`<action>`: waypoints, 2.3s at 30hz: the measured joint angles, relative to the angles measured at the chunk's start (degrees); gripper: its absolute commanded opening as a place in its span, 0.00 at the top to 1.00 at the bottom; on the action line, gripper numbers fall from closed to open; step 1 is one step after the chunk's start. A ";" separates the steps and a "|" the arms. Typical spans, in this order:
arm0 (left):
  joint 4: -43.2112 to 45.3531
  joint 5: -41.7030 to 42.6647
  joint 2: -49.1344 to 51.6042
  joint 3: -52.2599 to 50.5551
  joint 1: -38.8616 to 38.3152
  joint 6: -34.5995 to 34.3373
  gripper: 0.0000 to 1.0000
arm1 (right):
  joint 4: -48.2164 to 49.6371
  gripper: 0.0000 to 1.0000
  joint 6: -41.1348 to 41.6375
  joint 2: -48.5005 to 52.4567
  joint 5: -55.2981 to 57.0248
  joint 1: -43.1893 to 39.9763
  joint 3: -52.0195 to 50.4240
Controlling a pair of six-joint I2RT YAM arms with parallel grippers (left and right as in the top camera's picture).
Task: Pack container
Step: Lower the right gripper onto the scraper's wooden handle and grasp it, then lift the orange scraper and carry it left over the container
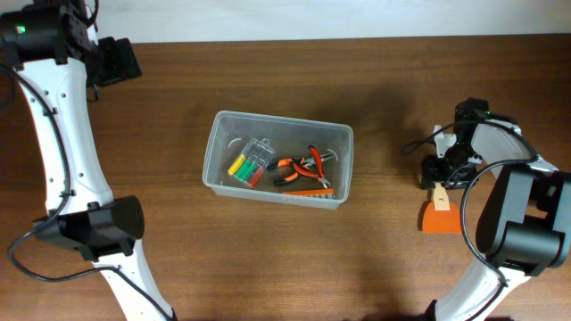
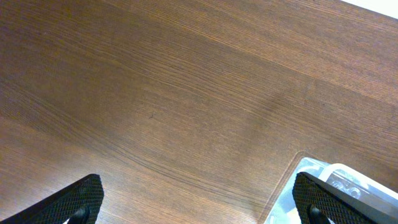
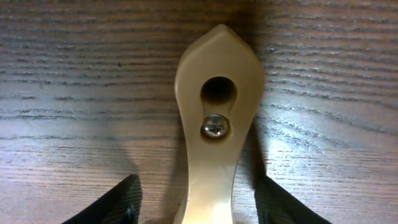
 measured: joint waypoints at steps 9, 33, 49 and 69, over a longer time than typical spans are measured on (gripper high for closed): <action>0.00 0.00 0.00 0.00 0.00 0.00 0.01 | -0.92 0.71 -0.39 0.00 0.02 0.00 0.00; -0.02 0.00 0.00 0.00 0.00 0.00 0.01 | -22.56 0.88 0.22 0.00 -3.52 1.44 32.76; 0.00 0.00 0.00 0.00 0.00 0.00 0.01 | -29.75 0.89 0.09 0.00 -6.12 21.31 45.40; 0.00 0.02 0.00 0.00 0.00 0.00 0.01 | -24.02 0.89 -5.99 0.09 -2.32 49.24 45.64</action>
